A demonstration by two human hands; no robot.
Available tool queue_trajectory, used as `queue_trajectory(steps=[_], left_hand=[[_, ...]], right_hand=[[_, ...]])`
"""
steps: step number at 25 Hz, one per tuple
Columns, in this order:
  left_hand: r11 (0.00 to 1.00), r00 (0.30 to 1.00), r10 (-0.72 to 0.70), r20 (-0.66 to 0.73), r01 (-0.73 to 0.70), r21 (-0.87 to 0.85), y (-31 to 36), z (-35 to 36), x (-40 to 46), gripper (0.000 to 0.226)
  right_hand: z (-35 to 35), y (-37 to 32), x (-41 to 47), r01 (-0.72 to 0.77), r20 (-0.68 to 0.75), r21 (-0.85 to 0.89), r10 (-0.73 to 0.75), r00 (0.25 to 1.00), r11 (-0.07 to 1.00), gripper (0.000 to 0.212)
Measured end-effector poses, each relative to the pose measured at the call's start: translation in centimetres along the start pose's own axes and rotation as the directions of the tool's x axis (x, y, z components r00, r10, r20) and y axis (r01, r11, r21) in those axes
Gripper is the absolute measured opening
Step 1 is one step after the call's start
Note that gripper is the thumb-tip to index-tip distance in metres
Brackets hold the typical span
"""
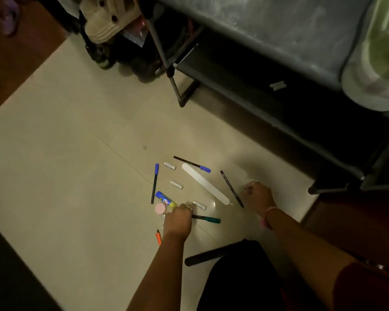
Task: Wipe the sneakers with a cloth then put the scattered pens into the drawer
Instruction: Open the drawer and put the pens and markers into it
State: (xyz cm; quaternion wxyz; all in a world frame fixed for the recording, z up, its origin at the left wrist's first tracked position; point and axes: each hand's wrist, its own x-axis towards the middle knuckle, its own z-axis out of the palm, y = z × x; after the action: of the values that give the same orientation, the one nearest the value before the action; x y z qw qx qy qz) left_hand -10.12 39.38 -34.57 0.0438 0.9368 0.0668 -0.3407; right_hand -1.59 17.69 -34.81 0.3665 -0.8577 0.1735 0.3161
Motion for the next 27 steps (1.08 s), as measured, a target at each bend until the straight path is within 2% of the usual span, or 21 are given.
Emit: queue_trajectory(steps=[2, 5, 9, 12, 14, 15, 16, 17, 18, 19, 20, 21, 22, 24, 26, 27], left_hand=[[0.985, 0.995, 0.099, 0.019, -0.100, 0.144, 0.4, 1.1, 1.3, 0.032], [0.953, 0.983, 0.180, 0.022, -0.180, 0.243, 0.8, 2.9, 2.1, 0.032], [0.941, 0.973, 0.230, 0.001, -0.222, 0.257, 0.5, 4.5, 3.2, 0.035], [0.916, 0.960, 0.280, 0.014, -0.272, 0.295, 0.4, 4.9, 3.5, 0.034], [0.898, 0.939, 0.345, -0.003, -0.330, 0.290, 0.3, 4.8, 3.5, 0.031], [0.907, 0.923, 0.384, -0.024, -0.372, 0.198, 0.4, 4.5, 3.6, 0.028], [0.917, 0.913, 0.398, -0.088, -0.399, -0.001, 0.7, 4.0, 3.7, 0.023], [0.889, 0.936, 0.297, -0.186, -0.343, -0.304, 1.3, 3.2, 3.7, 0.015], [0.769, 0.973, 0.104, -0.208, -0.211, -0.603, 2.1, 2.0, 3.9, 0.007], [0.552, 0.983, -0.086, -0.164, -0.090, -0.829, 3.0, 0.9, 4.4, 0.005], [0.345, 0.975, -0.204, -0.092, -0.016, -0.939, 4.0, -0.1, 4.8, 0.007], [0.276, 0.970, -0.233, -0.065, 0.002, -0.961, 4.9, -0.9, 5.3, 0.007], [0.283, 0.978, -0.199, -0.064, -0.005, -0.959, 5.6, -1.5, 5.7, 0.009], [0.344, 0.994, -0.079, -0.073, -0.042, -0.938, 6.6, -2.4, 6.1, 0.009], [0.406, 0.997, 0.003, -0.079, -0.074, -0.911, 5.9, -2.5, 6.7, 0.005], [0.464, 0.994, -0.011, -0.109, -0.091, -0.881, 5.0, -2.5, 7.0, 0.008]], right_hand=[[1.1, 0.0, 1.5, 0.015, -0.017, -0.012, -0.015, 1.000, 1.000, 0.022], [2.8, 0.3, 2.7, 0.027, -0.001, -0.046, -0.027, 1.000, 0.999, 0.022], [4.4, 0.7, 4.0, 0.016, 0.010, -0.155, -0.015, 1.000, 0.988, 0.031], [4.5, 1.3, 4.6, 0.052, 0.025, -0.242, -0.048, 0.999, 0.969, 0.027], [4.3, 2.1, 4.6, 0.074, 0.043, -0.191, -0.067, 0.997, 0.979, 0.020], [4.0, 2.4, 4.4, 0.061, 0.046, -0.090, -0.057, 0.997, 0.994, 0.016], [3.7, 2.5, 4.3, 0.035, 0.051, 0.048, -0.037, 0.998, 0.998, 0.012], [3.5, 2.5, 4.1, 0.003, 0.064, 0.210, -0.017, 0.998, 0.978, 0.007], [3.4, 2.1, 3.9, -0.046, 0.087, 0.383, 0.013, 0.996, 0.923, 0.007], [3.5, 1.5, 3.8, -0.111, 0.128, 0.557, 0.047, 0.991, 0.823, 0.010], [3.5, 0.7, 3.6, -0.179, 0.192, 0.692, 0.061, 0.979, 0.700, 0.013], [3.7, -0.2, 3.6, -0.231, 0.257, 0.758, 0.046, 0.965, 0.609, 0.017], [3.9, -1.2, 3.5, -0.259, 0.318, 0.770, 0.001, 0.948, 0.583, 0.025], [4.6, -2.6, 3.6, -0.241, 0.387, 0.721, -0.088, 0.918, 0.649, 0.036], [5.2, -3.4, 4.2, -0.179, 0.336, 0.674, -0.082, 0.938, 0.717, 0.030], [5.2, -3.6, 4.5, -0.138, 0.276, 0.653, -0.065, 0.959, 0.745, 0.027]])
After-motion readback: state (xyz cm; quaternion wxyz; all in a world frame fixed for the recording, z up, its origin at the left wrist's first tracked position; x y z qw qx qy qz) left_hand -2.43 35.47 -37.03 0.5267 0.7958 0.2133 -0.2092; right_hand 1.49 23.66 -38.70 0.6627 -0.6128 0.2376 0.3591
